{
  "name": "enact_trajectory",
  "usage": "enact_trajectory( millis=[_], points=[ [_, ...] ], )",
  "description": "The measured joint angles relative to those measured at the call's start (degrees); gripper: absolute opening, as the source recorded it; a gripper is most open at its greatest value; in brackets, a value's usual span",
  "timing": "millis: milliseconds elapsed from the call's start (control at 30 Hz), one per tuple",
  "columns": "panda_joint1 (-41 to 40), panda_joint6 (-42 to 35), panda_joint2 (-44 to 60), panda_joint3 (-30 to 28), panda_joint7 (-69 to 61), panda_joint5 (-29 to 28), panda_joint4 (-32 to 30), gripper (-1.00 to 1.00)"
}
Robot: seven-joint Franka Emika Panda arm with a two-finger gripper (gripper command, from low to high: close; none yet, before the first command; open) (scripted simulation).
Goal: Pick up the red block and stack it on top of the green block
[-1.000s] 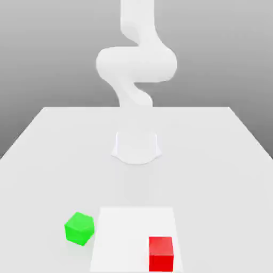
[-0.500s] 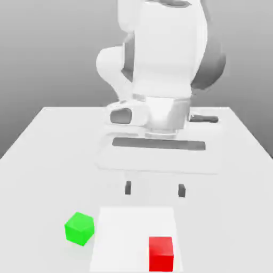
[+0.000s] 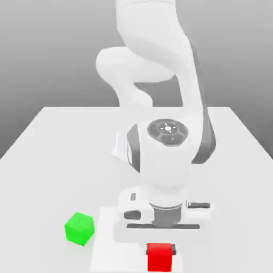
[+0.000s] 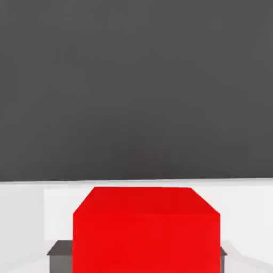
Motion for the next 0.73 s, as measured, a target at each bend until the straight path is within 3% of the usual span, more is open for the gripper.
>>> enact_trajectory(
  millis=[200,400,500,600,633,733],
  points=[
    [-1.70,-7.71,-9.50,1.66,-1.98,3.04,-1.78,-1.00],
    [-14.30,-10.29,-21.39,-7.22,4.74,5.83,-11.03,-1.00],
    [-24.66,-7.50,-20.92,-6.67,6.35,6.81,-13.25,-1.00],
    [-21.05,-1.93,-15.42,-4.33,6.94,6.37,-13.30,-1.00],
    [-20.92,-0.32,-13.76,-4.25,7.07,6.22,-13.25,1.00],
    [-20.93,-0.31,-13.76,-4.25,7.07,6.22,-13.25,1.00]
  ],
)
